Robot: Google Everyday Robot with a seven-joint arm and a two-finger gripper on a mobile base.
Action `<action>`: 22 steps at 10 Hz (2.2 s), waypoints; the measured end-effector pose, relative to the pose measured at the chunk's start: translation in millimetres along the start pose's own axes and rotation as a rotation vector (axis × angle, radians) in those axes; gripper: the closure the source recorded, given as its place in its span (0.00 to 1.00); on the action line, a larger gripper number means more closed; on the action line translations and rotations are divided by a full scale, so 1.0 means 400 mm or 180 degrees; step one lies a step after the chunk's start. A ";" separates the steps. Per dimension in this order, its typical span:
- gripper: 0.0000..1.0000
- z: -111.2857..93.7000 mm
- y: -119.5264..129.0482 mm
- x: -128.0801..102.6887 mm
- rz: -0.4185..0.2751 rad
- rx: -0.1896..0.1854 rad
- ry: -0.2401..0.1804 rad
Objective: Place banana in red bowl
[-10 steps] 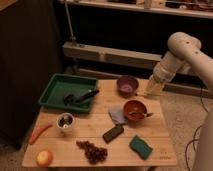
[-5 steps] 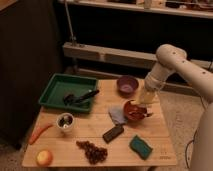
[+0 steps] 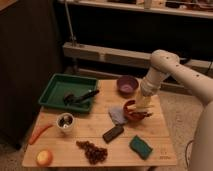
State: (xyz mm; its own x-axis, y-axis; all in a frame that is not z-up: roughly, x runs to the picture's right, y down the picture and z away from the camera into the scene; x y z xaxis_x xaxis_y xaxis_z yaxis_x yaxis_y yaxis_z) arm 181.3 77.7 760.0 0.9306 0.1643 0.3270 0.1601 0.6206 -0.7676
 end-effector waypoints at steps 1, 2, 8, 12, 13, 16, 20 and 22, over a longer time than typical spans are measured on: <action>0.99 0.001 -0.004 0.001 -0.0001 0.0002 -0.0008; 0.99 0.006 -0.008 0.006 0.0009 -0.0002 -0.0011; 0.98 0.018 -0.030 0.034 0.0031 -0.0019 -0.0052; 0.65 0.048 -0.037 0.035 -0.0011 -0.0074 -0.0074; 0.56 0.051 -0.038 0.033 -0.0026 -0.0077 -0.0072; 0.25 0.064 -0.046 0.022 -0.0074 -0.0080 -0.0061; 0.20 0.058 -0.047 0.012 -0.0106 -0.0042 -0.0050; 0.20 0.052 -0.043 -0.002 -0.0127 -0.0036 -0.0047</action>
State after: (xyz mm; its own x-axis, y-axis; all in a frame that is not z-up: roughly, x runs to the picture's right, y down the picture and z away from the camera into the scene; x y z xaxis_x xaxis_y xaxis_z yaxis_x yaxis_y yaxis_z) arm 170.8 83.0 784.3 0.9185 0.1510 0.3656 0.2009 0.6182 -0.7599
